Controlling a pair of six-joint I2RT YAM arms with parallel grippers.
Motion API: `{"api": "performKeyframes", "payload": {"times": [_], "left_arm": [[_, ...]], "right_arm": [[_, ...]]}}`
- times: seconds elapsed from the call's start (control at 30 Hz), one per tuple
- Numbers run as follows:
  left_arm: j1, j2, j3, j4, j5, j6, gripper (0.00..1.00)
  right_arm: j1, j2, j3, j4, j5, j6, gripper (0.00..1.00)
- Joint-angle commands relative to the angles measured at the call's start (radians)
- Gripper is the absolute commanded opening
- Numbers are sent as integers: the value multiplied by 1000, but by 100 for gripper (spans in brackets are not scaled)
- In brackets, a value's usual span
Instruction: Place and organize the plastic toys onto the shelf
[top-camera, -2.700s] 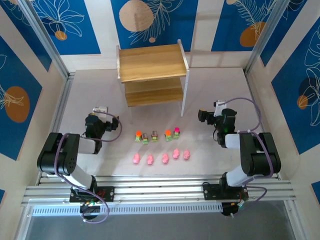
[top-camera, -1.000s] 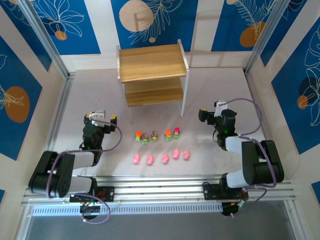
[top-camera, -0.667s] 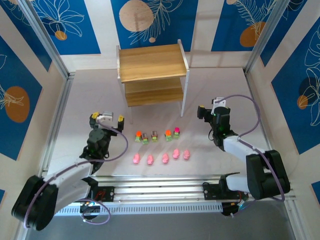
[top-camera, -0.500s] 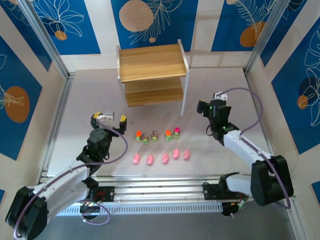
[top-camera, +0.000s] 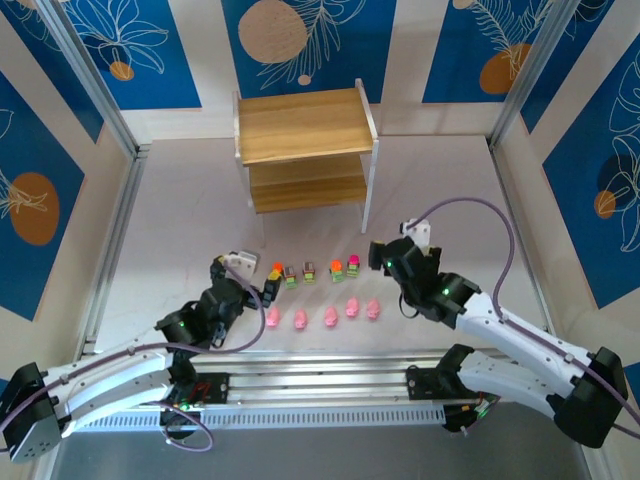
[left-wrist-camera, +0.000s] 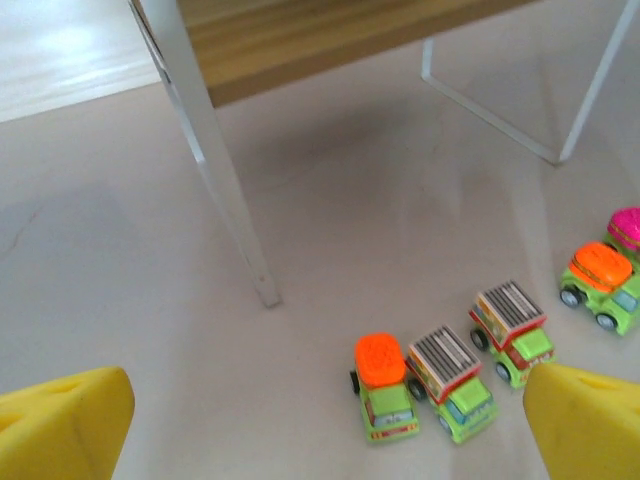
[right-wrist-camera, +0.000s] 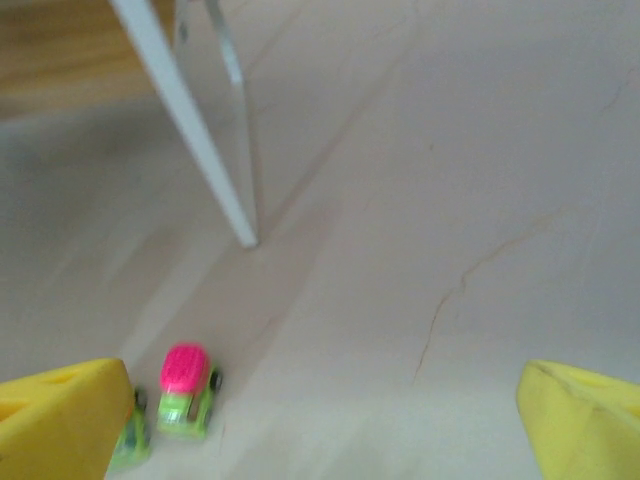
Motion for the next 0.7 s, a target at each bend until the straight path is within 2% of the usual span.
{"api": "performKeyframes", "payload": {"times": [0.0,0.2,0.33,0.67], "left_arm": [[-51,-20,7,-97,-100,-80,100],[-157,-76,7,-244,-241,-203,100],[-195,-116,4,-330,-273,-270,100],[-213,-133,12,-408,-286,-337,100]], "right_arm": [[110,-51,-27,-187,93,154,99],[332,-61,-44,-403,138,444,99],[418,-17,-45,-494,121,614,95],[445,47,-120,-343,-21,658,78]]}}
